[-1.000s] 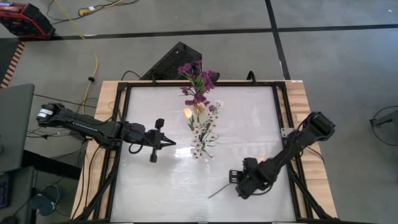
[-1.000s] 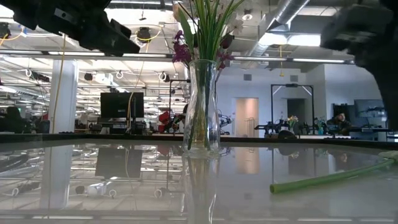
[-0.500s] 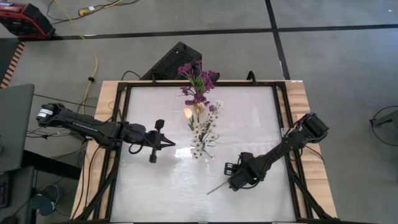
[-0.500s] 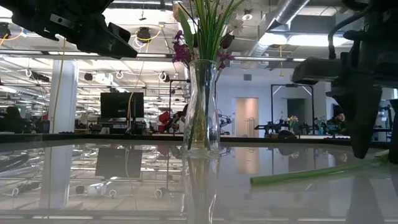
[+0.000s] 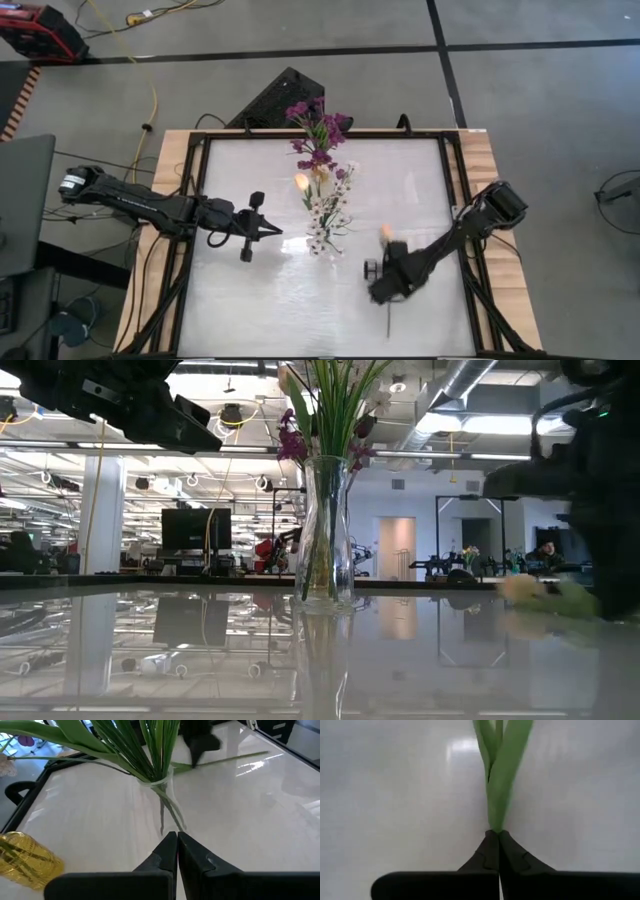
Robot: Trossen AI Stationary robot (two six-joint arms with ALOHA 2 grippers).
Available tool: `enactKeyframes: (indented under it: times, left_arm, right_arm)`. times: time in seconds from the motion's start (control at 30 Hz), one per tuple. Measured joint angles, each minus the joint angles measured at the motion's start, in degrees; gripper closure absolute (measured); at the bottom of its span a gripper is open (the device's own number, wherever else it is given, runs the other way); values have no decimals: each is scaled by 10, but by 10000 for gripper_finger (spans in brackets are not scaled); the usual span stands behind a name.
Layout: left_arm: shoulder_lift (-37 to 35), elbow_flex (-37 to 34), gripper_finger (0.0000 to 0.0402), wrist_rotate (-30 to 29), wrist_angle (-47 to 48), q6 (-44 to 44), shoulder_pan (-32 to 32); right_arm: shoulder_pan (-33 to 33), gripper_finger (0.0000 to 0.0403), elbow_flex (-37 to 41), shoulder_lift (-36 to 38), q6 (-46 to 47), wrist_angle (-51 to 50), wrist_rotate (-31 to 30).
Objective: Sort flowers into vase by color
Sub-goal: Put the pink flower into the transparent vase
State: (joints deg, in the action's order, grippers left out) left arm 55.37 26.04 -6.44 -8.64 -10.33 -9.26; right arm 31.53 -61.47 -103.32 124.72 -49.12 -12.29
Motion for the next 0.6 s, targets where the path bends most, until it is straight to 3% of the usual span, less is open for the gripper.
enactKeyframes:
  times: [0.2,0.33,0.43,0.6]
  left_arm:
    - [0,0,400,0,1,4,0]
    - [0,0,400,0,1,4,0]
    - [0,0,400,0,1,5,0]
    - [0,0,400,-3,-2,5,0]
  right_arm:
    - [-6,387,1,103,-23,-102,-119]
    - [24,389,2,182,-76,-113,-307]
    - [51,389,1,226,-206,-67,-455]
    - [82,389,1,268,-465,56,-578]
